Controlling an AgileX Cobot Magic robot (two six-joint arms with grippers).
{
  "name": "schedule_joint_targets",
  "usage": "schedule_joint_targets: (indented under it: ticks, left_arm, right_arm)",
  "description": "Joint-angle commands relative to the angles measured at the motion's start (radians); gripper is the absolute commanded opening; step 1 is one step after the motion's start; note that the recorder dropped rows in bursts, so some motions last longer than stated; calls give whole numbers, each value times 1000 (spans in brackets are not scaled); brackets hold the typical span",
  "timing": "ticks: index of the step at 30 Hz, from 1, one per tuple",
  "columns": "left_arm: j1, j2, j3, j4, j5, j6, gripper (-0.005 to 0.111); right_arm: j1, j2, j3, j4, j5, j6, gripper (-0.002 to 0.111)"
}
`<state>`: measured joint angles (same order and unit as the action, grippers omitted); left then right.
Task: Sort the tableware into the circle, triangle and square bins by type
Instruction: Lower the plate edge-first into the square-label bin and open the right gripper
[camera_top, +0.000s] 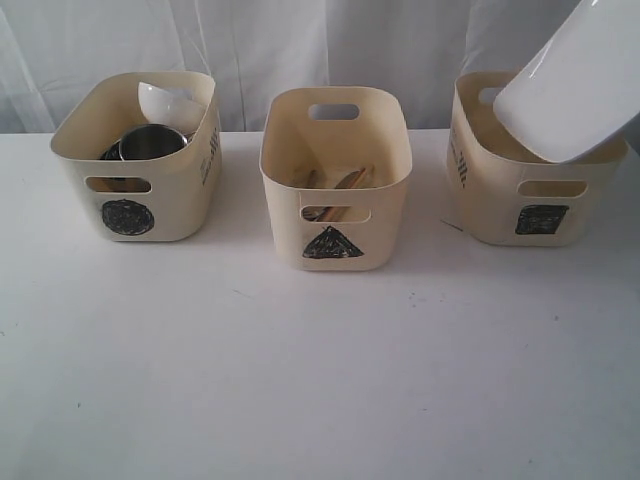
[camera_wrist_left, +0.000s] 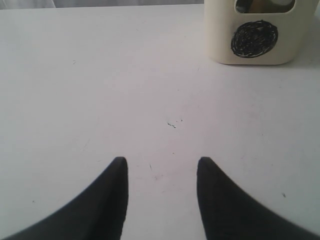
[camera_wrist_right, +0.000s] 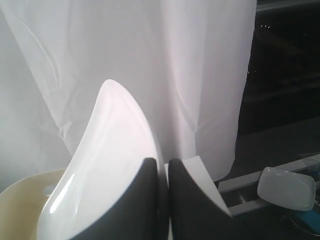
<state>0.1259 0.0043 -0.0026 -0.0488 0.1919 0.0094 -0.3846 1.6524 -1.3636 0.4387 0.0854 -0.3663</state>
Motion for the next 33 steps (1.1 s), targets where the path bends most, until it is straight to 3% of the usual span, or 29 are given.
schedule_joint_targets:
  ticks: [1,18,20,27,33]
  left_arm:
    - [2,-4,3,-1,3,-9,49]
    - [2,-4,3,-1,3,-9,49]
    - [2,-4,3,-1,3,-9,49]
    - [2,-4,3,-1,3,-9,49]
    - [2,-4,3,-1,3,-9,49]
  right_arm:
    - [6,15,-12,-12,-69,4,0]
    - [6,62,-14,-12,-96,4,2]
    - [6,62,-22,-12,-66,11,8]
    - [6,60,-23,-14,-57,35,51]
    - [6,37,-23,-14,-57,58,53]
